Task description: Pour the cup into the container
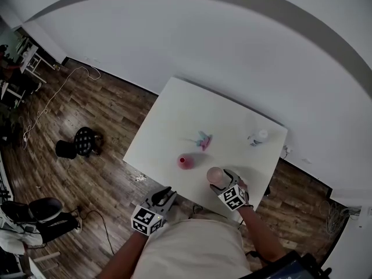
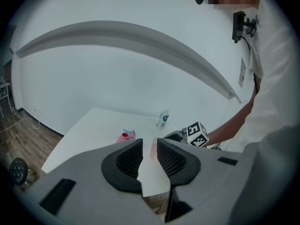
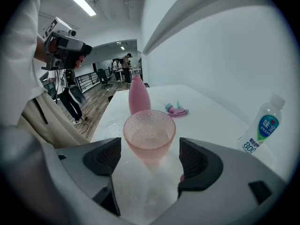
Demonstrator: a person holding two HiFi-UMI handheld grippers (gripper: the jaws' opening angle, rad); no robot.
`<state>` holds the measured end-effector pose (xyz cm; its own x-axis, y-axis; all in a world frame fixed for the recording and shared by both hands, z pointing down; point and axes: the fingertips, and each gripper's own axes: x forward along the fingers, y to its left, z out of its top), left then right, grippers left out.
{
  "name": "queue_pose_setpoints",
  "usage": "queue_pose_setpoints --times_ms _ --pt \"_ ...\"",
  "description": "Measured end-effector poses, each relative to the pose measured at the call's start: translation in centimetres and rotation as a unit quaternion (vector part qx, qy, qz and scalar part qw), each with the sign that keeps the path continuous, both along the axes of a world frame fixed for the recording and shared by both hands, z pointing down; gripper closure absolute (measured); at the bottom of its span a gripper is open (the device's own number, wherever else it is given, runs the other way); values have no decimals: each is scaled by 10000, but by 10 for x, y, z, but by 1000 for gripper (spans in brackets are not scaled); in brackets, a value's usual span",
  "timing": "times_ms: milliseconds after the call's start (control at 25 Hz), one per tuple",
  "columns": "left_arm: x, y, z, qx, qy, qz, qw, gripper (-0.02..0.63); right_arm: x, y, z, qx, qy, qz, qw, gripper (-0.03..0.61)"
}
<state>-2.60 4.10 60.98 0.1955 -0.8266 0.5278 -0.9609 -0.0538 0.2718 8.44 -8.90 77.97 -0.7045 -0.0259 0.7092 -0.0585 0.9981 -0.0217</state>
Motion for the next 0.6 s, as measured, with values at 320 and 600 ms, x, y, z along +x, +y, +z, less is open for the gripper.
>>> queue_pose_setpoints --times_ms 320,600 --pt "-2 1 3 -39 0 -65 10000 522 -8 0 8 -2 26 -90 10000 204" --pt "-3 3 2 -61 -7 -132 9999 520 -16 1 12 -16 19 -164 9999 204"
